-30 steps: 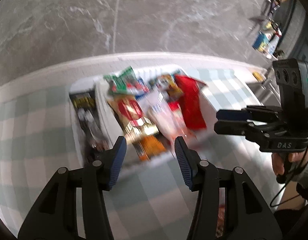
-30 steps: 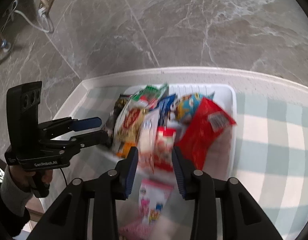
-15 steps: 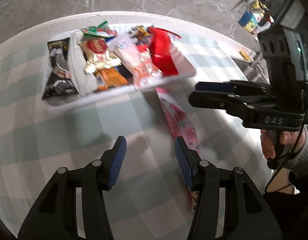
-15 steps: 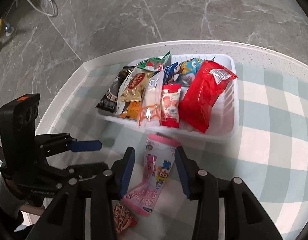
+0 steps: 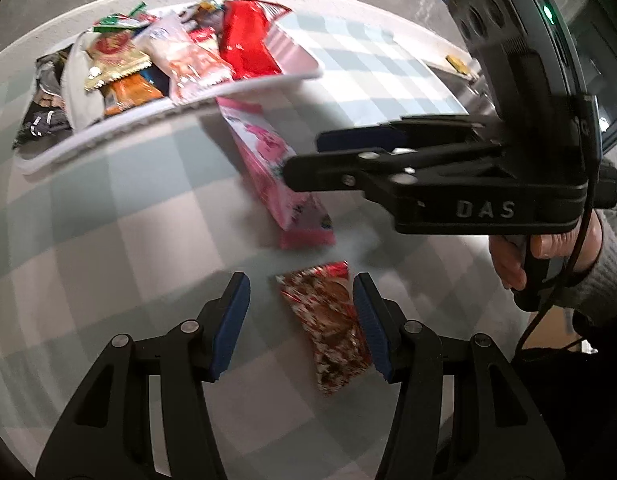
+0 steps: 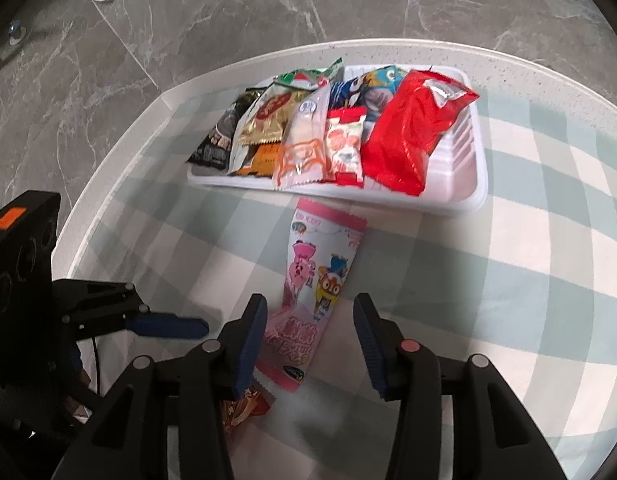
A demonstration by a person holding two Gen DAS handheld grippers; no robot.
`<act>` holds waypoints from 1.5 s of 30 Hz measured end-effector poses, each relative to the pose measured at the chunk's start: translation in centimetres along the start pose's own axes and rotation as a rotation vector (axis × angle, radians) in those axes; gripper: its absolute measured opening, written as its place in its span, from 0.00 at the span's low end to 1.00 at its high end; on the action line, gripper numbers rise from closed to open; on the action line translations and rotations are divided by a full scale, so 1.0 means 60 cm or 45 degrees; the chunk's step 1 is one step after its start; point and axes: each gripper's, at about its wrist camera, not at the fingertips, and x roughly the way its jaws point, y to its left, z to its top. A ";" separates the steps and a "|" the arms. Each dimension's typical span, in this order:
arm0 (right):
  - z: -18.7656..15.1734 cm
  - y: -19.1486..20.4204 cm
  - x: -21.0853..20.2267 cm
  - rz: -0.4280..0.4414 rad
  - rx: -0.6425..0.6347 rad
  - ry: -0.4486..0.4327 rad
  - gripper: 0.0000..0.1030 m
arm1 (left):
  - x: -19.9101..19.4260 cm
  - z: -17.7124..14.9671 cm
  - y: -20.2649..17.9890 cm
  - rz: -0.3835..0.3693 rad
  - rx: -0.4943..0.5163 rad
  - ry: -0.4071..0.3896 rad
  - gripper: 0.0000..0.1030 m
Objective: Organize snacks
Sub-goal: 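Move the left tool to the red heart-print wrapper while the right tool reaches the pink cartoon packet, then grasp the red heart-print wrapper with the left tool while the right tool grasps the pink cartoon packet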
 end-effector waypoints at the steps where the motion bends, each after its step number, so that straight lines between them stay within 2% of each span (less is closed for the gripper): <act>1: 0.000 0.002 0.003 0.000 -0.004 0.004 0.47 | 0.002 -0.003 -0.004 -0.002 0.006 0.007 0.50; 9: 0.005 0.010 0.019 -0.008 -0.024 0.029 0.48 | 0.012 -0.021 -0.023 -0.003 0.037 0.044 0.50; 19: 0.013 0.020 0.034 -0.027 -0.049 0.047 0.48 | 0.025 -0.020 -0.044 0.043 0.082 0.050 0.52; 36: 0.016 0.025 0.052 -0.058 -0.060 0.074 0.48 | 0.034 -0.042 -0.125 0.220 0.271 0.008 0.52; 45: 0.021 0.029 0.058 -0.068 -0.080 0.077 0.48 | 0.045 -0.061 -0.169 0.280 0.334 -0.012 0.52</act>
